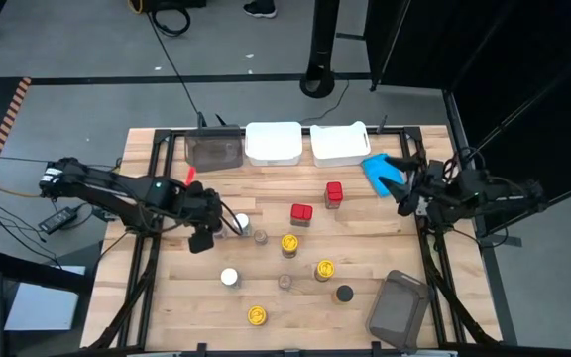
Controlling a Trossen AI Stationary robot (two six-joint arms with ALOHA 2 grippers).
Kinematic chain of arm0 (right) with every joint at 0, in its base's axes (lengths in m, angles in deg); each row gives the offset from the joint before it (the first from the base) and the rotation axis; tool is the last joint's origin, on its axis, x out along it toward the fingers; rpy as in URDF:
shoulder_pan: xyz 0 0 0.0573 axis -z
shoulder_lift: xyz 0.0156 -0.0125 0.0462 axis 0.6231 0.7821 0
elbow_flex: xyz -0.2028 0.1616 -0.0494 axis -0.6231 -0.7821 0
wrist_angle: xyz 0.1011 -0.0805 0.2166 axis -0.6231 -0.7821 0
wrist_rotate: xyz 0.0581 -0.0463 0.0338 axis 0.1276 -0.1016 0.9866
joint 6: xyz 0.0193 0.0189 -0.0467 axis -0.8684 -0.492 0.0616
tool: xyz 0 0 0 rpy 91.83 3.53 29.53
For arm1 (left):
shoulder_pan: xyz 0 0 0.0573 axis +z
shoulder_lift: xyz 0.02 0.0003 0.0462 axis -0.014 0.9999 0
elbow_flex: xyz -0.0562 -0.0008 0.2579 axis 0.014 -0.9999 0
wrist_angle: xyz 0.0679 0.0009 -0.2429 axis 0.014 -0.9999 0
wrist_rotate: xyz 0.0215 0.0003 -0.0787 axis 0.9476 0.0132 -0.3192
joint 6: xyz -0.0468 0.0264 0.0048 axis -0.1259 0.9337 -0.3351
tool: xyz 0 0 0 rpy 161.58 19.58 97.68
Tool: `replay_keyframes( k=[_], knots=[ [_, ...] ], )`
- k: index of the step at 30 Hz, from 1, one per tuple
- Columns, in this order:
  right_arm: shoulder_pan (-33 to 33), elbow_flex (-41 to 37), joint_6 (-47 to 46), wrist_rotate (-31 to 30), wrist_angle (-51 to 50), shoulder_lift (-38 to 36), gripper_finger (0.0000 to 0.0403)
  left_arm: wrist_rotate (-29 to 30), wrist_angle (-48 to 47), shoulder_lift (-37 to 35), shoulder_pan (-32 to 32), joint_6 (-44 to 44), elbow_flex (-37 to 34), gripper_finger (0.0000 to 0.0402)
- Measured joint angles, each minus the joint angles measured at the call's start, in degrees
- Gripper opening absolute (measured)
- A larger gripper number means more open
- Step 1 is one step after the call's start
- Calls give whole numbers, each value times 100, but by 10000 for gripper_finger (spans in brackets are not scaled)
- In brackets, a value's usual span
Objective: Sort spices by type
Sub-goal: Put the purple seasoning bottle into the top black bin
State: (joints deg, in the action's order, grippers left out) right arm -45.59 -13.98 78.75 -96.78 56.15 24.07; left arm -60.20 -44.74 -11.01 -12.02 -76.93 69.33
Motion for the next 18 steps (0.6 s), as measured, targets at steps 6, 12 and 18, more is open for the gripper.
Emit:
replay_keyframes(
  k=[6, 12, 18],
  knots=[
    [0, 0, -201, 0, -250, 287, 320, 41, 212, 0, 0, 229, -305, 305],
    [0, -2, -208, 0, -254, 568, 320, -44, 476, 0, 0, 252, -556, 305],
    [0, -2, -208, 0, -250, 769, 320, 5, 697, 5, 0, 371, -579, 305]
  ],
)
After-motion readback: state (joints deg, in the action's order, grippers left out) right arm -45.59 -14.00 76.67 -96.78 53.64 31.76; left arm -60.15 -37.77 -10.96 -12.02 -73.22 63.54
